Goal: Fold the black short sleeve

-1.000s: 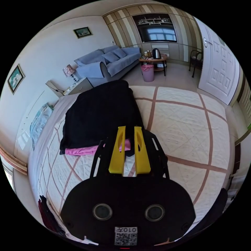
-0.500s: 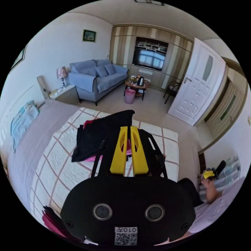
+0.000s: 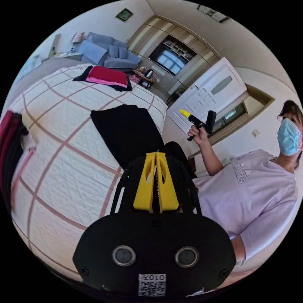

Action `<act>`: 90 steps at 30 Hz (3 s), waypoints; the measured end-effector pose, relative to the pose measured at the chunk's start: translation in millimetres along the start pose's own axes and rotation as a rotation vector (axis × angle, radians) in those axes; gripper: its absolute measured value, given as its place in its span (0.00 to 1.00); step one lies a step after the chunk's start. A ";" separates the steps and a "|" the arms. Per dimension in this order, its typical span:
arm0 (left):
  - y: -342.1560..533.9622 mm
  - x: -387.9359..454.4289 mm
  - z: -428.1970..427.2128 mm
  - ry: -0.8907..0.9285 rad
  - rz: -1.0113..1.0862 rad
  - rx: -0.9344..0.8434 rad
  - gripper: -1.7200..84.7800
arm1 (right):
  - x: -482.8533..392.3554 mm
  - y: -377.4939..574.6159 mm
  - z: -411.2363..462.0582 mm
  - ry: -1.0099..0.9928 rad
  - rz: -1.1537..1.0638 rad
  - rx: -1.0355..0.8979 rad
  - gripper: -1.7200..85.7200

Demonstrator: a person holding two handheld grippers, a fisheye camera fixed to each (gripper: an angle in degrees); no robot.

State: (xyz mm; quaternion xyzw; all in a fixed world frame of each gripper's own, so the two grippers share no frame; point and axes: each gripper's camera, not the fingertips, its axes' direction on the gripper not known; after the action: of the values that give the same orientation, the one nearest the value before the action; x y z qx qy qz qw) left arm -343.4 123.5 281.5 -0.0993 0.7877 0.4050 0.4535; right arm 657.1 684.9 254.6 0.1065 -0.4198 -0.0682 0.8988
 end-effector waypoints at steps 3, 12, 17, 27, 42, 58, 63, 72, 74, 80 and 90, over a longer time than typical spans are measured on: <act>53.7 -7.2 13.0 -0.085 -0.073 0.090 0.02 | 2.8 -16.7 59.3 0.091 -0.003 -0.118 0.17; 83.7 25.4 46.8 -0.164 0.040 0.120 0.02 | 40.3 -69.9 161.0 0.235 0.018 -0.208 0.17; 106.1 11.1 33.9 -0.141 0.004 0.152 0.02 | 51.1 -63.6 186.1 0.129 0.054 -0.324 0.13; 118.7 -19.9 15.2 -0.104 -0.113 0.311 0.09 | -53.2 -46.4 147.9 0.104 -0.203 -0.165 0.08; 126.7 -61.8 71.5 0.137 -0.318 0.339 0.11 | -152.4 84.1 129.7 -0.139 -0.525 -0.230 0.07; 151.6 -45.5 70.5 0.081 -0.264 0.285 0.03 | -125.6 34.6 155.1 0.113 -0.430 -0.291 0.10; 138.3 -43.8 16.4 -0.003 -0.182 0.357 0.03 | -53.9 -48.9 118.5 0.186 -0.228 -0.199 0.07; 172.1 2.1 -159.0 -0.413 -0.189 0.682 0.03 | 87.6 -50.0 11.4 0.233 0.223 -0.054 0.07; 204.0 -2.2 -161.7 -0.427 -0.326 0.659 0.04 | 113.9 -23.0 28.2 0.191 0.295 -0.158 0.08; 268.7 -21.4 -102.7 -0.472 -0.679 0.511 0.08 | 127.7 33.8 55.9 0.268 0.294 -0.295 0.13; 102.4 122.6 39.2 -0.840 0.026 0.083 0.13 | 64.8 16.3 61.9 0.218 0.139 -0.190 0.14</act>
State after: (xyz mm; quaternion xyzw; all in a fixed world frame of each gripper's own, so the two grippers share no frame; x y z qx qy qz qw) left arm -441.9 244.8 229.9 0.1027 0.5512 0.3837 0.7338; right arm 651.3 678.7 345.3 -0.0014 -0.3179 -0.0334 0.9476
